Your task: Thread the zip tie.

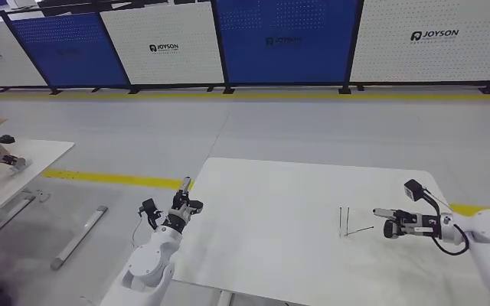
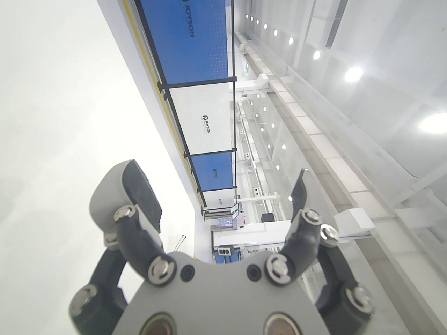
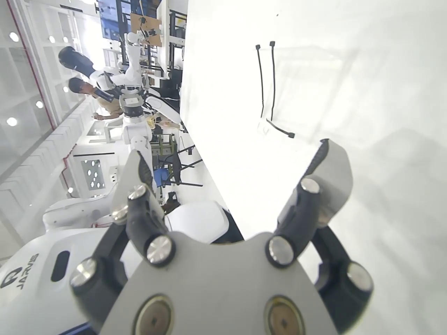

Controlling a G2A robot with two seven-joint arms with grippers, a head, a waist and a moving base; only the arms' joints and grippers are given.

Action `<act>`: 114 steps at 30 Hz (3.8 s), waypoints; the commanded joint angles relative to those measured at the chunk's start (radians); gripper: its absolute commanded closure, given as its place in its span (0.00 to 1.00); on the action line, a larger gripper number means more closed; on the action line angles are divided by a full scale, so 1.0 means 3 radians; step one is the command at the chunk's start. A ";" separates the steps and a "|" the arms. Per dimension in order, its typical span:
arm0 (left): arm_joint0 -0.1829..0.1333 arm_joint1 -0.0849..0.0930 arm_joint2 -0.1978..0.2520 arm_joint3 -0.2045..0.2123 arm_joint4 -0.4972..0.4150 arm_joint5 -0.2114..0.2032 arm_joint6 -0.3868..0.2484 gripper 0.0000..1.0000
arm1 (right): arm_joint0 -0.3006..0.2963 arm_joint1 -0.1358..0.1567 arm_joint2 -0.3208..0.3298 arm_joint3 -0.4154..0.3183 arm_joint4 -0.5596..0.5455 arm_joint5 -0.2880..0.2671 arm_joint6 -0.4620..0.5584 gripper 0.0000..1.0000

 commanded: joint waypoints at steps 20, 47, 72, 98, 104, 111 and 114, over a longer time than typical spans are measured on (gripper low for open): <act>0.0000 0.0000 0.0000 0.0000 0.0000 0.0000 0.0000 0.00 | 0.0068 -0.0110 -0.0254 0.0015 -0.0338 0.0319 -0.0447 0.00; 0.0000 0.0000 0.0000 0.0000 0.0000 0.0000 0.0000 0.00 | -0.0025 -0.0084 -0.0190 0.0025 -0.0383 0.0403 -0.0499 0.38; 0.0000 0.0000 0.0000 0.0000 0.0000 0.0000 0.0000 0.00 | 0.0095 -0.0176 -0.0292 0.0274 -0.0455 0.0467 -0.0514 0.71; 0.0000 0.0000 0.0000 0.0000 0.0000 0.0000 0.0000 0.00 | 0.0153 -0.0228 -0.0306 0.0421 -0.0484 0.0402 -0.0500 1.00; 0.0000 0.0000 0.0000 0.0000 0.0000 0.0000 0.0000 0.00 | 0.0160 -0.0226 -0.0271 0.0445 -0.0432 0.0326 -0.0445 1.00; 0.0000 0.0000 0.0000 0.0000 0.0000 0.0000 0.0000 0.00 | 0.0132 -0.0173 -0.0115 0.0475 -0.0220 0.0076 -0.0270 1.00; 0.0000 0.0000 0.0000 0.0000 0.0000 0.0000 0.0000 0.00 | 0.0066 -0.0115 0.0057 0.0429 0.0008 0.0000 -0.0197 1.00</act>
